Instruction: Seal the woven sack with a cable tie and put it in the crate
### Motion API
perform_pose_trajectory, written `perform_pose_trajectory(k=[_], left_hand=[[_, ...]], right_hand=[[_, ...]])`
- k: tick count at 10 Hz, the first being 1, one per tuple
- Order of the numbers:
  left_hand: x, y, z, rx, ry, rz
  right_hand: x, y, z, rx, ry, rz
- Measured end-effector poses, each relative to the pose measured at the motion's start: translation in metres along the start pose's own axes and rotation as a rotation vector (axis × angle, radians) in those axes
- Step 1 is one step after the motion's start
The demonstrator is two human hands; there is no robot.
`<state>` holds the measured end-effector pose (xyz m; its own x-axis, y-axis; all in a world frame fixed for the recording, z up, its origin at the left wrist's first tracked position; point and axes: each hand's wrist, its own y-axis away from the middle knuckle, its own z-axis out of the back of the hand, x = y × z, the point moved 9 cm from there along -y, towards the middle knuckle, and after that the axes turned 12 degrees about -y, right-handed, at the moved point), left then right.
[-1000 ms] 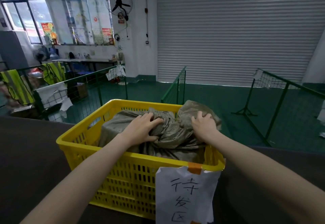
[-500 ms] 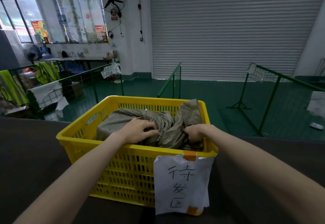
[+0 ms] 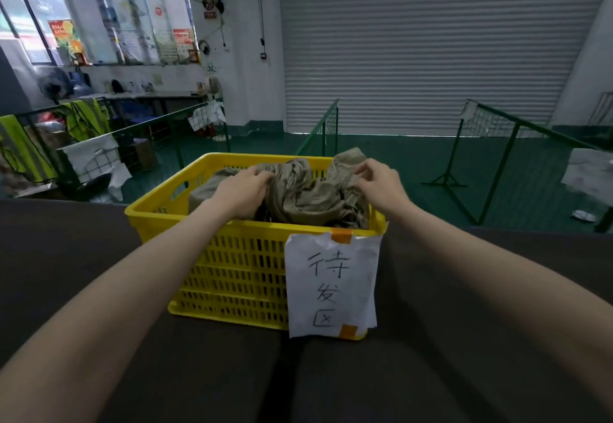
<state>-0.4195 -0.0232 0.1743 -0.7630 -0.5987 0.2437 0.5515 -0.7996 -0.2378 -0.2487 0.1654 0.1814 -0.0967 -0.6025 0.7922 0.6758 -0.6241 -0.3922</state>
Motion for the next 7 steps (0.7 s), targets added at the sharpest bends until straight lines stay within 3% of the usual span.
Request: perform_pose_trajectory(k=[2,4,7], left_hand=[[-0.020,0.025,0.041,-0.126,0.248,0.024],[-0.072,0.048,0.076,-0.142,0.628,0.005],[-0.225,0.054,0.122,-0.131,0.964,-0.077]], right_hand=[[-0.012,0.037,0.046,-0.159,-0.382,-0.198],[-0.021,0.074,0.095,-0.139,-0.448,-0.225],[-0.049,0.119,0.201,-0.095,-0.488,-0.226]])
